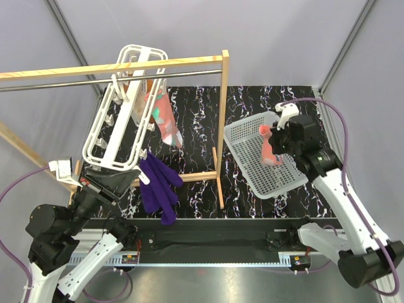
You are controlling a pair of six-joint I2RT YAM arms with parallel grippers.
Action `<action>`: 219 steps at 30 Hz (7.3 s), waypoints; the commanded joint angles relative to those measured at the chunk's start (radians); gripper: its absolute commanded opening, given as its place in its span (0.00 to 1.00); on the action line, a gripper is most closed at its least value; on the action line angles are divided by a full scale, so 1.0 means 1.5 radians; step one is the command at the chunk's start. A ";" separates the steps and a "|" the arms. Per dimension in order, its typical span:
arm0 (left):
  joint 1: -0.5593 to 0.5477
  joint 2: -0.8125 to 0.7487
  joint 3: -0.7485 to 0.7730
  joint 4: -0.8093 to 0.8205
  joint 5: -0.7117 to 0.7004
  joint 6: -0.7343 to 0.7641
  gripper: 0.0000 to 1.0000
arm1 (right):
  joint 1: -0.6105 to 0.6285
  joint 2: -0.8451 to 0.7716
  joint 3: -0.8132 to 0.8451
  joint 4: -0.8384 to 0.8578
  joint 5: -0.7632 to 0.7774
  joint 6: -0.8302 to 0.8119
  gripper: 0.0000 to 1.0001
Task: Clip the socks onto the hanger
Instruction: Pick up the sock from the bin, then clamp the sock onto the hanger.
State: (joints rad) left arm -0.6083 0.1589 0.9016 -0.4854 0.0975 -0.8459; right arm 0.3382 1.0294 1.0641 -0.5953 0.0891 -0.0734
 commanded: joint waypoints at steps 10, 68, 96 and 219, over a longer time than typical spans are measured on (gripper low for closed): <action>0.002 0.001 -0.004 -0.023 -0.013 -0.006 0.00 | 0.000 -0.347 -0.047 -0.026 -0.386 0.348 0.00; 0.002 0.008 0.011 0.010 0.109 0.001 0.00 | 0.682 0.219 0.150 0.368 -0.236 0.549 0.00; 0.002 0.008 -0.007 0.031 0.135 -0.001 0.00 | 0.593 0.222 0.192 0.380 -0.292 0.567 0.00; 0.002 -0.206 -0.721 0.819 0.236 -0.269 0.99 | 0.579 -0.398 -0.733 0.852 0.176 0.410 1.00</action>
State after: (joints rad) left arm -0.6056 0.0101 0.0292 0.2375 0.3824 -1.1099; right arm 1.2045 0.4938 0.0479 0.5728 0.2981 0.4950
